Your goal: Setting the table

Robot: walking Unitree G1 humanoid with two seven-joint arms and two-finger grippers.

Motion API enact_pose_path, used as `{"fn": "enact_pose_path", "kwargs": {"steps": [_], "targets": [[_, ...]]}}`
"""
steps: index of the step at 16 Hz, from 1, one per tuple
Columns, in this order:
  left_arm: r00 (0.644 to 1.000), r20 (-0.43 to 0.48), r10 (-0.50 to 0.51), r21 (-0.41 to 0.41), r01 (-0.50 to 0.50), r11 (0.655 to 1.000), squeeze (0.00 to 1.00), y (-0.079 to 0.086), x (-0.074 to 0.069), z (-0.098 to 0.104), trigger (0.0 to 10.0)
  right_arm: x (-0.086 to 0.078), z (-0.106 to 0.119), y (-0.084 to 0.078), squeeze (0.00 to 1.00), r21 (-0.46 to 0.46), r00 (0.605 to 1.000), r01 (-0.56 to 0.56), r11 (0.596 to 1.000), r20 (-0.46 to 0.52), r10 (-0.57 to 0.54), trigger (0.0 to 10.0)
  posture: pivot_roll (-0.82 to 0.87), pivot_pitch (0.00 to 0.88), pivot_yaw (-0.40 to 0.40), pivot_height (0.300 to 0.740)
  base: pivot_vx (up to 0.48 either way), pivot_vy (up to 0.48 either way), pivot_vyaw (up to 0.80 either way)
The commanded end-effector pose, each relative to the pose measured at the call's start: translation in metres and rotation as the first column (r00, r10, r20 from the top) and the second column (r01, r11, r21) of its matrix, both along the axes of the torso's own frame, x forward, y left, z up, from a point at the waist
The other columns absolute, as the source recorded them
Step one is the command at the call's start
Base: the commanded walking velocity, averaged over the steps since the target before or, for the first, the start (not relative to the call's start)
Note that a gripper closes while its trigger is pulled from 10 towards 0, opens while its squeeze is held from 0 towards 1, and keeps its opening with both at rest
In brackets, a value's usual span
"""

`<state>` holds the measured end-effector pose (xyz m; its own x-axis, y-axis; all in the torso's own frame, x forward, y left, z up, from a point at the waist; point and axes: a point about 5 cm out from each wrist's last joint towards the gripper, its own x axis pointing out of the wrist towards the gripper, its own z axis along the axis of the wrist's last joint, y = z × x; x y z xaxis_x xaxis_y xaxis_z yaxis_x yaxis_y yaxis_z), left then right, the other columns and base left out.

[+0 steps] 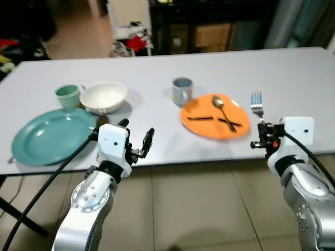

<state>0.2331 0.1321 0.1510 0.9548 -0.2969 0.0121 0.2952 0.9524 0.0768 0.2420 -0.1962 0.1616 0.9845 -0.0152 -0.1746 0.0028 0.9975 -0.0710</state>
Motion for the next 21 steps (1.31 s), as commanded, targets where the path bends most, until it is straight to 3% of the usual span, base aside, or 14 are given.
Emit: {"fn": "enact_pose_path", "kwargs": {"steps": [1,9,13,16,17,21], "targets": [[1.000,0.008,0.019,0.016,-0.019,1.000,0.00,0.007,0.000,0.002,10.0,0.003,0.004,0.012,0.00,0.020,0.998,-0.058,0.998,0.009,0.058,10.0,-0.03,0.000,0.014,0.740,0.375,0.000,0.00],[1.000,-0.002,-0.030,0.015,0.030,0.999,0.00,0.001,-0.003,0.000,10.0,0.011,-0.013,0.008,0.00,-0.007,0.986,-0.096,0.995,-0.137,0.094,10.0,-0.02,0.000,0.009,0.740,0.377,0.000,0.00],[0.983,-0.057,-0.173,0.005,0.174,0.985,0.00,-0.014,-0.006,-0.005,10.0,0.021,-0.024,0.002,0.00,-0.029,0.963,-0.126,0.992,-0.242,0.115,10.0,-0.02,0.000,0.012,0.740,0.183,0.000,0.00],[0.948,-0.078,-0.309,0.010,0.310,0.951,0.00,-0.025,-0.008,-0.006,10.0,0.031,-0.032,-0.001,0.00,-0.032,0.948,-0.135,0.990,-0.294,0.119,10.0,-0.01,0.000,0.010,0.740,0.000,0.000,0.00],[0.910,-0.109,-0.399,0.017,0.403,0.915,0.00,-0.031,-0.009,-0.006,10.0,0.036,-0.036,0.000,0.00,-0.018,0.938,-0.171,0.985,-0.310,0.157,10.0,-0.01,0.000,0.013,0.740,0.000,0.000,0.00],[0.868,-0.137,-0.477,0.034,0.486,0.873,0.00,-0.035,-0.010,-0.007,10.0,0.050,-0.041,0.003,0.00,-0.006,0.925,-0.216,0.976,-0.322,0.203,10.0,-0.01,0.000,0.021,0.740,0.000,0.000,0.00]]}}
